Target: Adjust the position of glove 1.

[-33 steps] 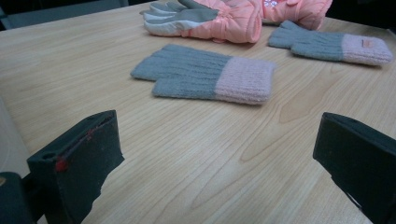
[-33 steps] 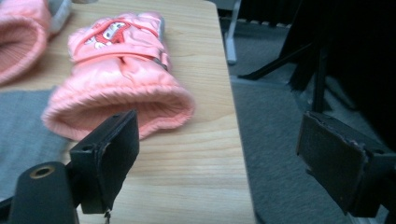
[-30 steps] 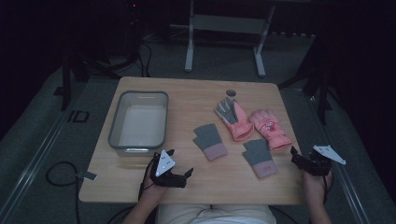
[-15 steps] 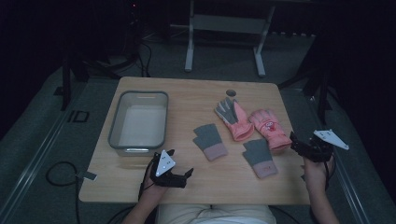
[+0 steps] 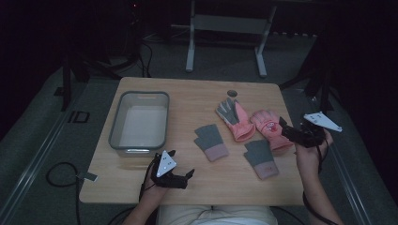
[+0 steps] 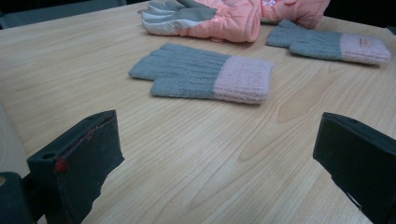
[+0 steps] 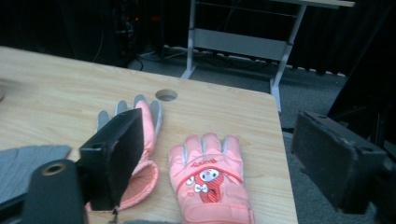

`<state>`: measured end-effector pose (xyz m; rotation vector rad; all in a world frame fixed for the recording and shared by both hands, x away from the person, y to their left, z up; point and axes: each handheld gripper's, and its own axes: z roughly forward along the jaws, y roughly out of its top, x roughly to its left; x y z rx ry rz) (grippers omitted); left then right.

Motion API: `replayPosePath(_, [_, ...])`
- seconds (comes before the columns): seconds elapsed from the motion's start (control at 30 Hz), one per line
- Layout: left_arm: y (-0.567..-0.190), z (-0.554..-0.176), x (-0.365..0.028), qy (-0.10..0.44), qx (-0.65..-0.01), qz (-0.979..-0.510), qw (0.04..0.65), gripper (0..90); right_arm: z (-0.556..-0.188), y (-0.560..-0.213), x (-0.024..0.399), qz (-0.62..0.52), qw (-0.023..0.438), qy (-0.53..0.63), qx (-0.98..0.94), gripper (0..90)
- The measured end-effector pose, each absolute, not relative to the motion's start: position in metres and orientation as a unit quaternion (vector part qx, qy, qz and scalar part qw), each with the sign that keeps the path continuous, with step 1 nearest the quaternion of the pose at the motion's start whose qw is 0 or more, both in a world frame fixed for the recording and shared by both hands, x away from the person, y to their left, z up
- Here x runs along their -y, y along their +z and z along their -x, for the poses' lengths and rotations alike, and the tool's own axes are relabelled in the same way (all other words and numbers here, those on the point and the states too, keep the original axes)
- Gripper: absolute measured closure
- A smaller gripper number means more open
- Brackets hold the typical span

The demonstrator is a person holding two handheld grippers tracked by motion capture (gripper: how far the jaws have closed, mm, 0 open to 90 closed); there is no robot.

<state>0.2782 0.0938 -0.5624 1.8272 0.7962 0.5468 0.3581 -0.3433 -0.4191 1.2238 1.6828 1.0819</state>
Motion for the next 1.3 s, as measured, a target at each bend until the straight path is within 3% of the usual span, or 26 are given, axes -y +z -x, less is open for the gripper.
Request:
replayPosePath(0.2, [-0.562,-0.278,-0.093,0.228,-0.327,-0.762,0.510,0.6,-0.365,-0.416,0.321,-0.460,0.361,0.432,-0.687,11.8])
replayPosePath(0.7, [-0.562,-0.278,-0.093,0.226,-0.326,-0.763,0.511,0.6,-0.382,-0.438,0.256,-0.398,0.236,0.471,-0.752,12.1])
replayPosePath(0.87, [-0.562,-0.277,-0.093,0.225,-0.323,-0.764,0.512,0.6,-0.388,-0.449,0.236,-0.382,0.210,0.470,-0.768,16.9])
replayPosePath(1.3, [-0.562,-0.278,-0.094,0.222,-0.323,-0.763,0.514,0.6,-0.411,-0.489,0.189,-0.346,0.150,0.434,-0.818,42.9])
